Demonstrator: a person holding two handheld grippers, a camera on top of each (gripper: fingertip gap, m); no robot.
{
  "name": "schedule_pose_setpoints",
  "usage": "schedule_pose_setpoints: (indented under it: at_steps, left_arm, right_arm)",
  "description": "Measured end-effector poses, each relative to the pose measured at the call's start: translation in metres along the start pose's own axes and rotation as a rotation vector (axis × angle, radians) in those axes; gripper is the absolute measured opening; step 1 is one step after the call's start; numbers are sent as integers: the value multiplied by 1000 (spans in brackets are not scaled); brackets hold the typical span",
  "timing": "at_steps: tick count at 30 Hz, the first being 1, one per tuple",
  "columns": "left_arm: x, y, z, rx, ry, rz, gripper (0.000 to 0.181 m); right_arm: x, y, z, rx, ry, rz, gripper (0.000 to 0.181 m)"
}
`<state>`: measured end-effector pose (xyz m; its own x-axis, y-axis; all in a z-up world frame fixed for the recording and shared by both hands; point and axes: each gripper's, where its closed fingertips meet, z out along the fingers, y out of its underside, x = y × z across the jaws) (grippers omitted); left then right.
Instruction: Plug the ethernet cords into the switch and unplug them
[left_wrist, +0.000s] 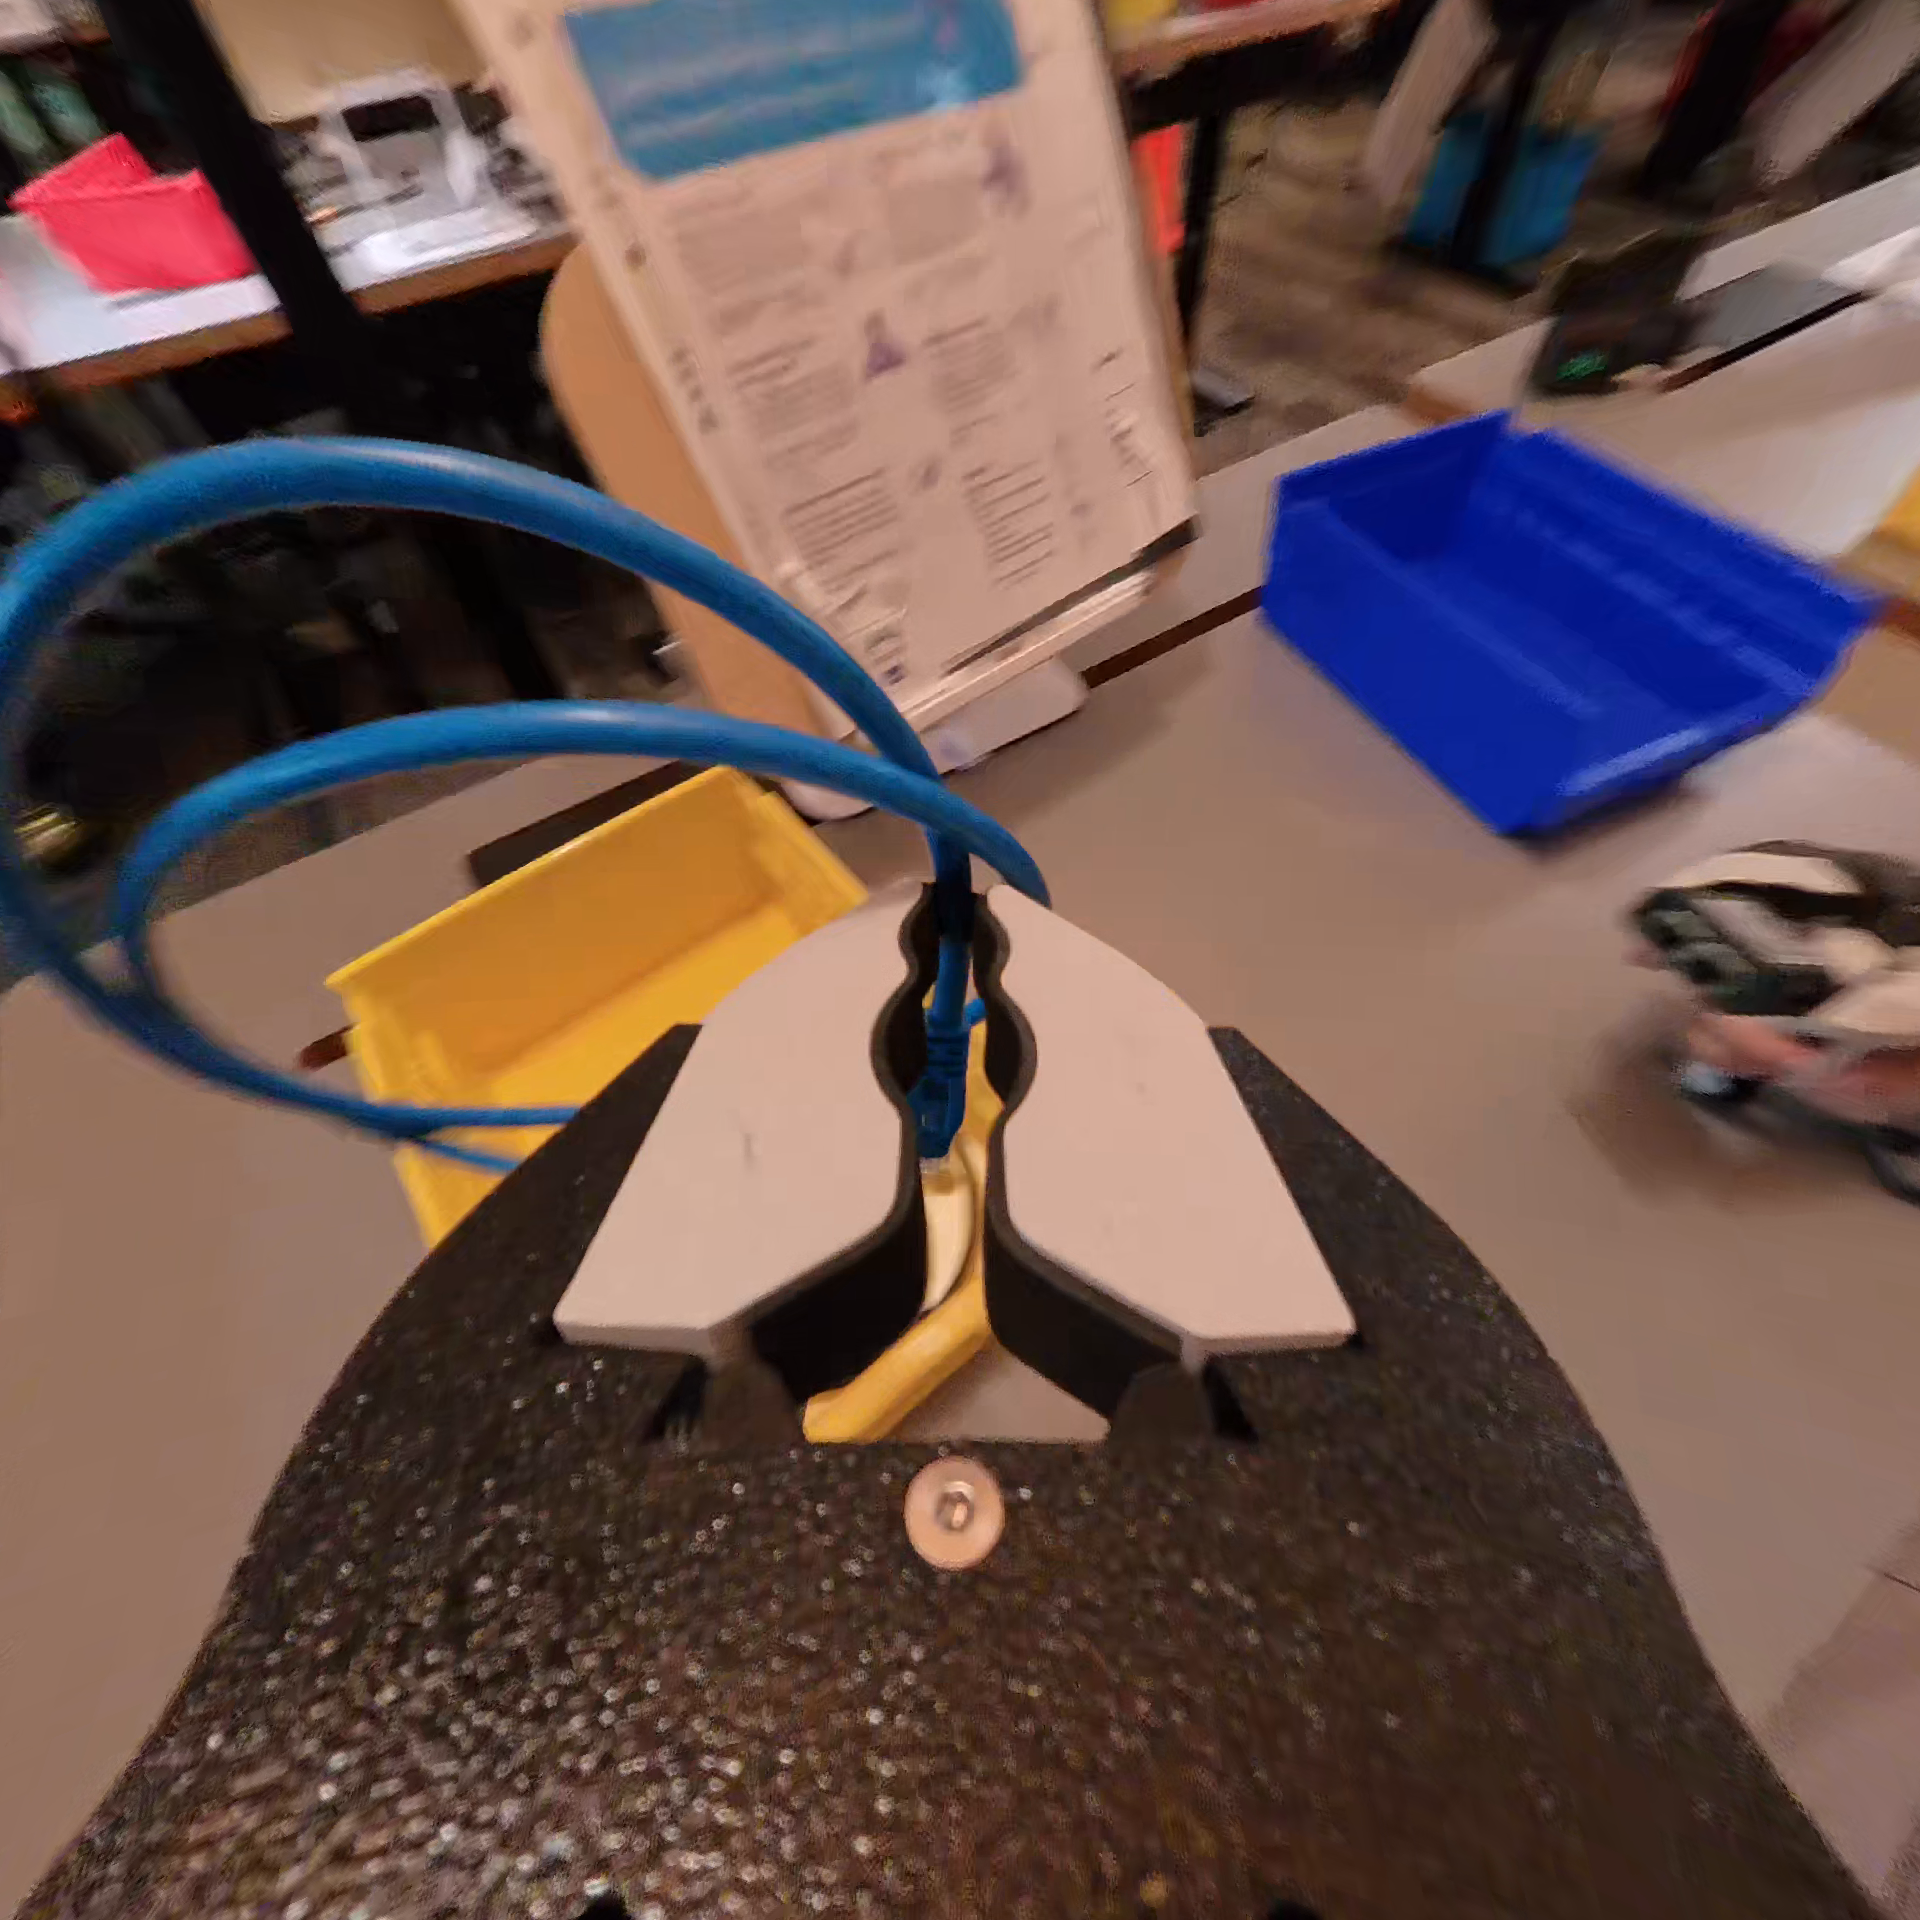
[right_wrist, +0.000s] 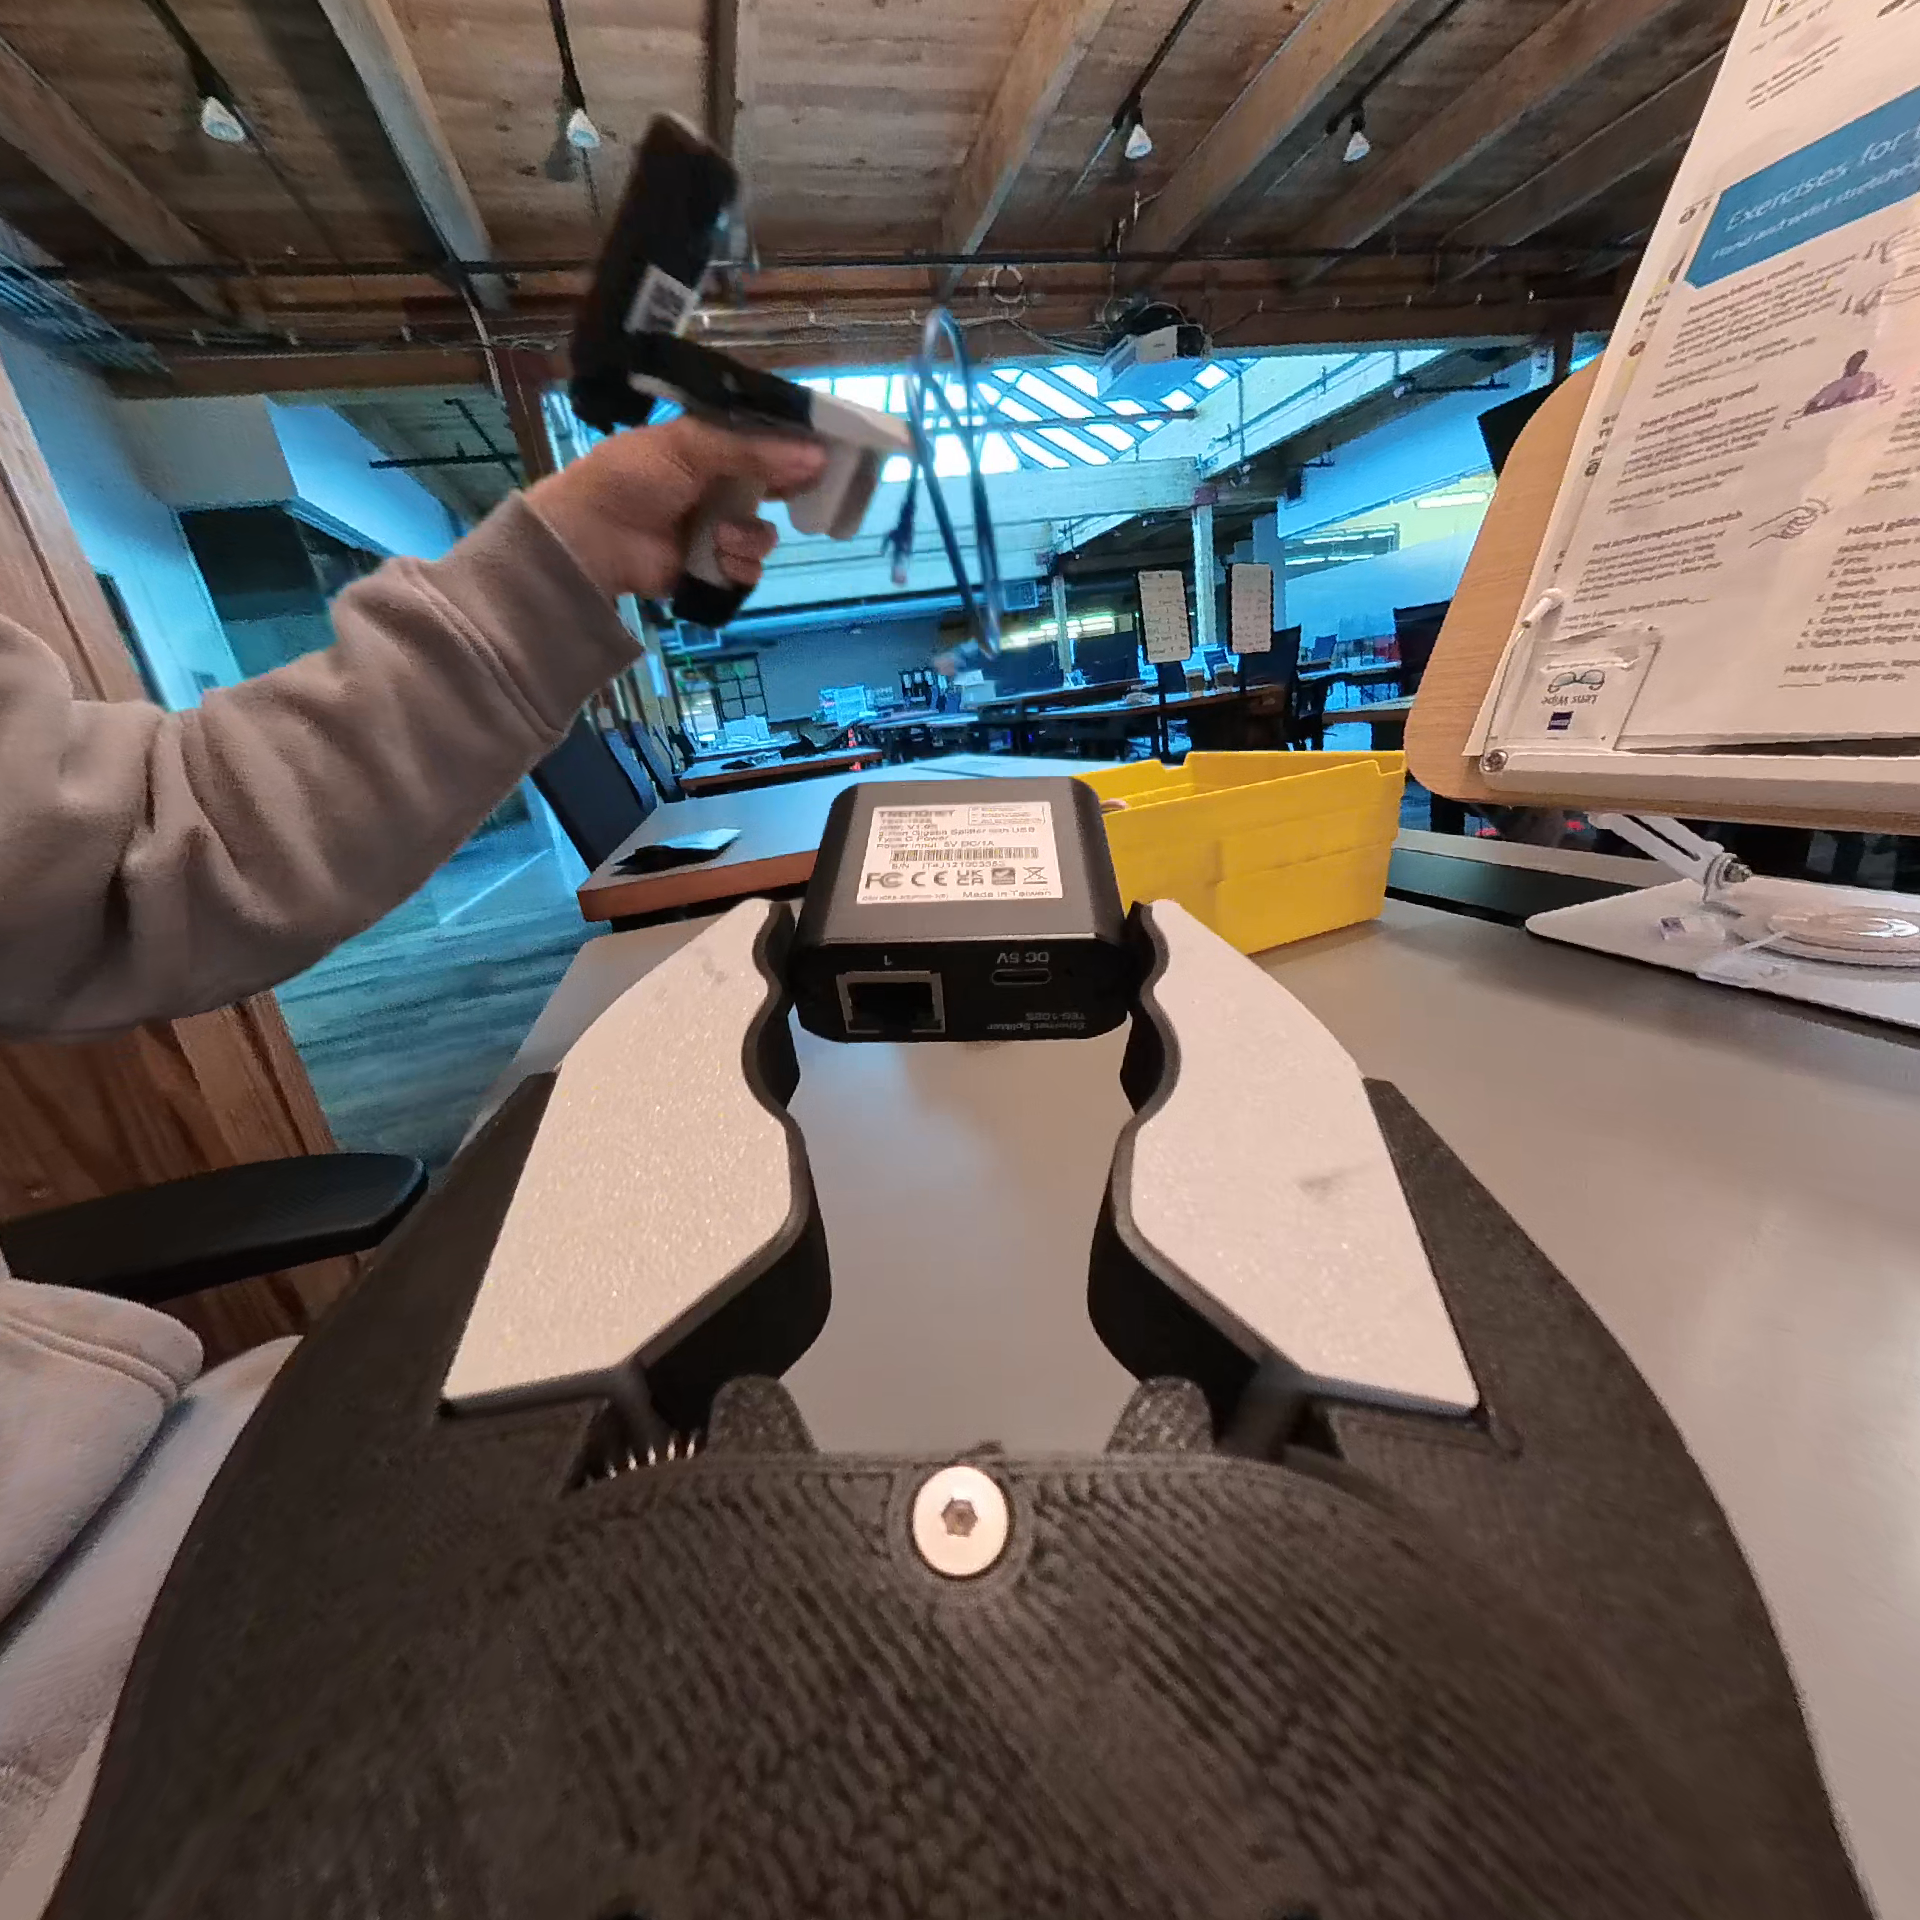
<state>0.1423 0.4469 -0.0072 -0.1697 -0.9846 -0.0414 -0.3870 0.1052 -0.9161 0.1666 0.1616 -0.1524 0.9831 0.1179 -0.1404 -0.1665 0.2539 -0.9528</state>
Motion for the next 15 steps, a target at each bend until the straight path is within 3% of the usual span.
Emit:
schedule_pose_setpoints:
  at_steps: [3,6,10,15]
  left_arm:
    - [47,-22,-18,65,195,-95,5]
    - [81,-12,-18,21,266,-190,5]
    - [144,33,8,-103,378,-274,5]
    - [213,100,78,-298,473,-269,5]
  right_arm:
    - [2,-3,-3,22,7,20,62]
    - [2,-4,-6,22,10,18,62]
    - [-5,-9,-13,-3,9,-27,62]
    - [-10,-19,-33,0,-6,-50,62]
